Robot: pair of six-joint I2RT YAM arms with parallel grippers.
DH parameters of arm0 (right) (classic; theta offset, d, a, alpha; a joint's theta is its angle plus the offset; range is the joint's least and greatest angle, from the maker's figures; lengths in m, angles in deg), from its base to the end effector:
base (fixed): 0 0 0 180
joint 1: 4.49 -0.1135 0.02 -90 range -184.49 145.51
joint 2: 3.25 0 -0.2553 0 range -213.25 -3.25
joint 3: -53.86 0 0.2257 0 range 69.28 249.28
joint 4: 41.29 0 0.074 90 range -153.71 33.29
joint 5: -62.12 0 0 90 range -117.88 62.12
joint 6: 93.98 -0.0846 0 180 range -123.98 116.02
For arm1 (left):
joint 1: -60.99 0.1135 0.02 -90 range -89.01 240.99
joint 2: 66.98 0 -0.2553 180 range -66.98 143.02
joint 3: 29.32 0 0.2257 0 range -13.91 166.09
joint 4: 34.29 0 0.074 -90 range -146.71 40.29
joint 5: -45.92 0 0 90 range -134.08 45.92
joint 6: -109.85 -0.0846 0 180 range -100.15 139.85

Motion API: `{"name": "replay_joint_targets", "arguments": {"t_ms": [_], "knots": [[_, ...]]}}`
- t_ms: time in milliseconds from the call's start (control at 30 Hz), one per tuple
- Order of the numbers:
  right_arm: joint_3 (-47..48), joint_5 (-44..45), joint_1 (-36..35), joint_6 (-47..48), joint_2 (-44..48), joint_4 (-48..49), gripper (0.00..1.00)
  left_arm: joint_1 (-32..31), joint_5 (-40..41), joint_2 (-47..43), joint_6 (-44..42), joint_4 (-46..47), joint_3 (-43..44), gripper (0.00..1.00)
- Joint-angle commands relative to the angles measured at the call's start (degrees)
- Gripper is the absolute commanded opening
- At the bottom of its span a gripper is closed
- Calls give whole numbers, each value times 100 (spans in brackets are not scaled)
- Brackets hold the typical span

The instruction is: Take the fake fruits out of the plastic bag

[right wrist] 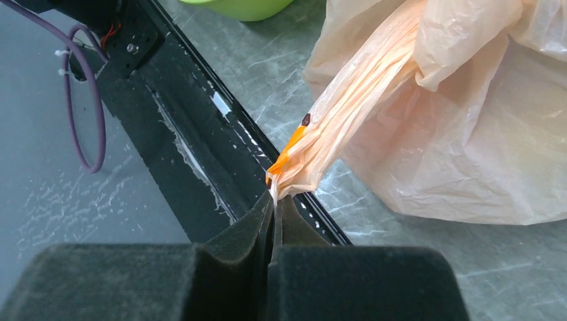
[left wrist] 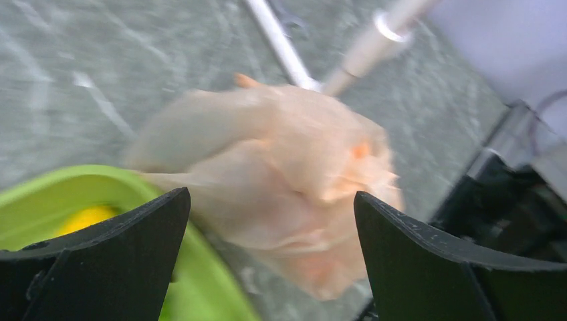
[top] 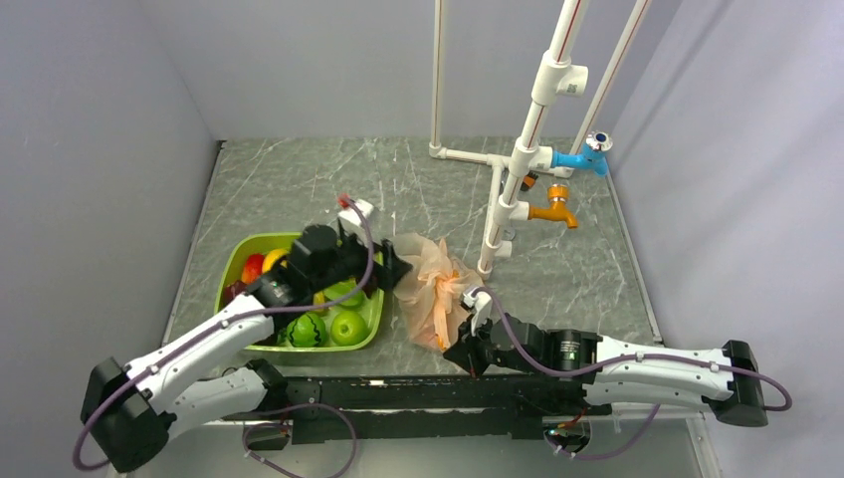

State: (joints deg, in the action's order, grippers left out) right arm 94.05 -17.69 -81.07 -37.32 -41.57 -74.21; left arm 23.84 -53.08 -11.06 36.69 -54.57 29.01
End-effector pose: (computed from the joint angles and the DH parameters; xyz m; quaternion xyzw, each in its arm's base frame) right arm 0.0563 0.1716 0.1980 -0.2789 0.8222 0.3569 0.3447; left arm 0.1932 -0.1630 0.2861 0.1875 0.7851 -0.3229 0.4942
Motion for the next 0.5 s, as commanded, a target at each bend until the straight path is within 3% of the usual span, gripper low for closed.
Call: {"name": "replay_joint_targets", "arguments": {"t_ms": [0, 167, 267, 467], "knots": [[-292, -79, -50, -201, 265, 988, 0, -1175, 684, 413, 1110, 1317, -52, 99], [-347, -83, -50, -80, 365, 1000, 0, -1947, 1896, 1642, 1060, -16, 1198, 90], [-341, 220, -50, -106, 522, 728, 4, -2085, 2119, 2009, 1061, 91, 1318, 86], [-360, 488, -49, -164, 857, 394, 15, -2086, 2164, 2372, 1187, 12, 1457, 62]]}}
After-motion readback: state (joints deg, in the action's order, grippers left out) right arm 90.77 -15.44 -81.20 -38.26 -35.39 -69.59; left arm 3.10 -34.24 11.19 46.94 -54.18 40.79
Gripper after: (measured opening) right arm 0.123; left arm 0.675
